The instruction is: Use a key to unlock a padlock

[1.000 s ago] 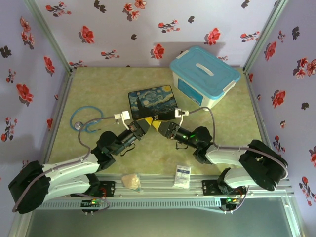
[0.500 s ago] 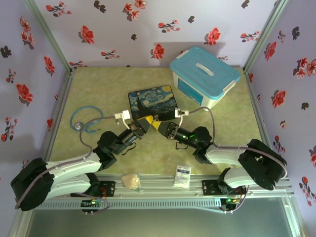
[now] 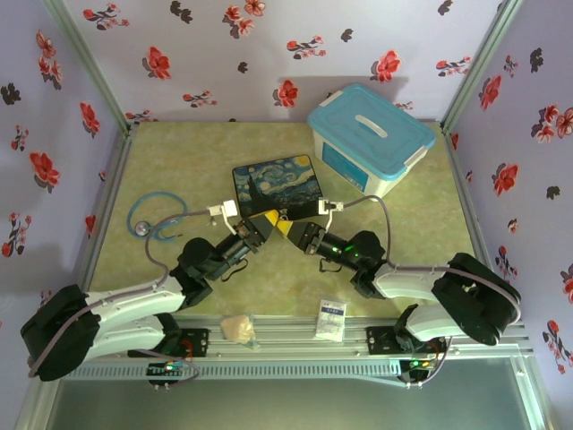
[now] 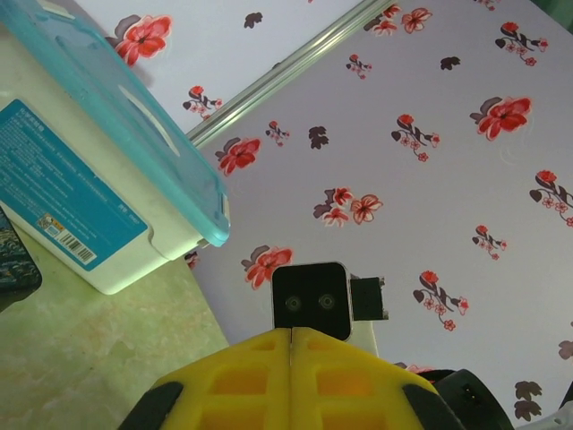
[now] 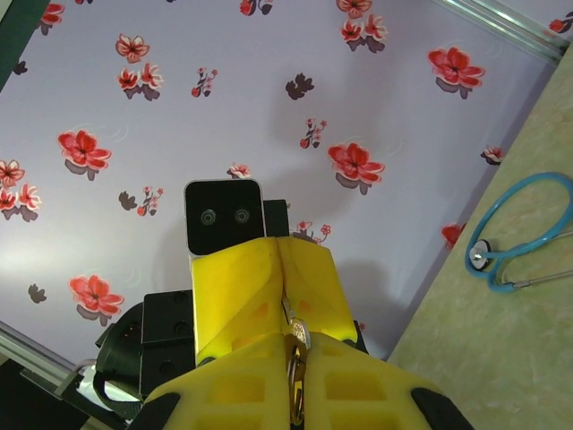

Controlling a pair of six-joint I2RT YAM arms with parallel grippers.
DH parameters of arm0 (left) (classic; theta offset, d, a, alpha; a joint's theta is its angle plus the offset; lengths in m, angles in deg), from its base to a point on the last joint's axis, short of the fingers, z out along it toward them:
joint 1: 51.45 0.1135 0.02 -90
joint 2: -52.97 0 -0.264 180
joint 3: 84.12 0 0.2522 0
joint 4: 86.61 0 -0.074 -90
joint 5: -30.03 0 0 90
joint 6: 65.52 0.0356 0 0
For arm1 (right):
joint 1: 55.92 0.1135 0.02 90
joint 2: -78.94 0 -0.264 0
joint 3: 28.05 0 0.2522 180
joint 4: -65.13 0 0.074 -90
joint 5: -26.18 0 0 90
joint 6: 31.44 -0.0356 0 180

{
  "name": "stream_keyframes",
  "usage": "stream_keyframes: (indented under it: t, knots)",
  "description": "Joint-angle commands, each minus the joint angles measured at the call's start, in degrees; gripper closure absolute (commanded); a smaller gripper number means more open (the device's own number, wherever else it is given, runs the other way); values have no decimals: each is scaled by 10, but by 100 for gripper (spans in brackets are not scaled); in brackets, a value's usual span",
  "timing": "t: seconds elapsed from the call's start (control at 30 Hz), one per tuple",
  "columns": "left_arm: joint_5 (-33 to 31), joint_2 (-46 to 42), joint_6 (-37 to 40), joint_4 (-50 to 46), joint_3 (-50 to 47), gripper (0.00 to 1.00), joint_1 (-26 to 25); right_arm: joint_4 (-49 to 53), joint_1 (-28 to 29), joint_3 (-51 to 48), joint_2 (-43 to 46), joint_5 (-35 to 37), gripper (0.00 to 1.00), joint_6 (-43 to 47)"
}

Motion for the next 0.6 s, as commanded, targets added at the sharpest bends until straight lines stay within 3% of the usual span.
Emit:
stream_keyframes:
  t: [0.0, 0.07, 0.13, 0.23, 0.4, 0.57]
  knots:
    - [-19, 2, -13, 22, -7, 100, 4, -25, -5, -11, 11, 6, 93, 17]
    - [-20, 2, -18, 23, -11, 100, 4, -24, -5, -13, 9, 8, 92, 19]
    - [-24, 1, -24, 21, -13, 100, 5, -20, -6, -15, 8, 16, 80, 21]
    - [-24, 1, -25, 18, -11, 100, 5, -24, -7, -21, 8, 29, 74, 22]
    - [-24, 2, -28, 24, -12, 100, 5, -23, -10, -9, 8, 16, 76, 20]
    - [-24, 4, -31, 30, -14, 100, 5, -25, -10, -2, 0, 5, 72, 15]
